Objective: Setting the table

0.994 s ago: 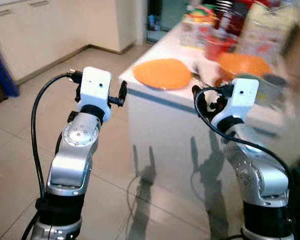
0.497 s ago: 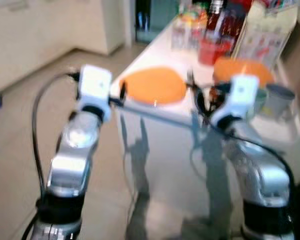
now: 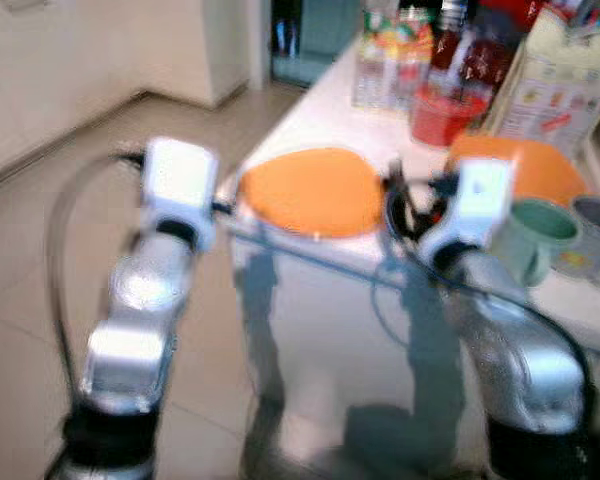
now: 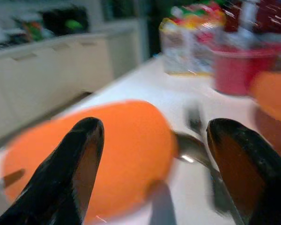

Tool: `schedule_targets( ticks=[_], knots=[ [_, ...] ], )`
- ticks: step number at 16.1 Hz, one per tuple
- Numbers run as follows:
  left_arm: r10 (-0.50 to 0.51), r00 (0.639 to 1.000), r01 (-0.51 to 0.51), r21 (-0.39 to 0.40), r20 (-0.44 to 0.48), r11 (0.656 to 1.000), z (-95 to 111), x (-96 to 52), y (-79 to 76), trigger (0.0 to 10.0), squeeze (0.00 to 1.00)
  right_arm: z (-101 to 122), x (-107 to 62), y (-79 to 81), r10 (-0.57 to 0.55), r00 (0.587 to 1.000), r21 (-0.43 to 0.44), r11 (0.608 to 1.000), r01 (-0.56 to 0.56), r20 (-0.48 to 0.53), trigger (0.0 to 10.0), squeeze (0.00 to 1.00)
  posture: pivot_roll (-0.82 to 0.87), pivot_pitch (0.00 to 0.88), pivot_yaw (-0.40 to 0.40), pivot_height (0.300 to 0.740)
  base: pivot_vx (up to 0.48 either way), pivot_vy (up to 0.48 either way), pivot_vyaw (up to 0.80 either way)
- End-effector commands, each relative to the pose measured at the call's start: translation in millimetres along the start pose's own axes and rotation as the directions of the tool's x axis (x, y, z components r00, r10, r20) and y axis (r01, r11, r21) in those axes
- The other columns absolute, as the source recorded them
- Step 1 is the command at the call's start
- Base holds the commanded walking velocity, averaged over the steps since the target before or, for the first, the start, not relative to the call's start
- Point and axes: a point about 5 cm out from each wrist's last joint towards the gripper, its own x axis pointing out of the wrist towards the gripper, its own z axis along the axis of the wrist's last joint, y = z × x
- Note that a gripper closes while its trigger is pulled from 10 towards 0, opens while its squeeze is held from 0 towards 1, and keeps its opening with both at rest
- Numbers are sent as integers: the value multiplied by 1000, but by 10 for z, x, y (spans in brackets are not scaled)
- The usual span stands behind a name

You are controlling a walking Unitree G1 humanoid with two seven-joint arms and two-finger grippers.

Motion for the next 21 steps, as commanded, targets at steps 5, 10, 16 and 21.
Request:
schedule_targets(
  ticks=[5,10,16,21],
  knots=[
    [-76,995,78,27,-57,997,-156,-267,3,10000,0,-114,-134,-100,-72,992,-43,997,67,-106,10000,1000,5,0,-71,740,0,0,0],
    [-178,983,179,40,-42,983,-149,-309,-100,10000,0,-179,-40,-279,-202,959,-147,974,174,-199,10000,1000,-2,0,-65,740,0,0,0],
    [-213,976,216,78,-48,973,-174,-286,-122,10000,0,-298,320,-257,-345,872,-223,934,280,-348,10000,0,-4,0,-66,740,0,0,0],
    [-115,992,119,84,-48,989,-186,-294,-67,10000,0,-213,327,9,-115,945,-29,993,112,-305,10000,0,19,0,-88,740,0,0,0]
  ],
)
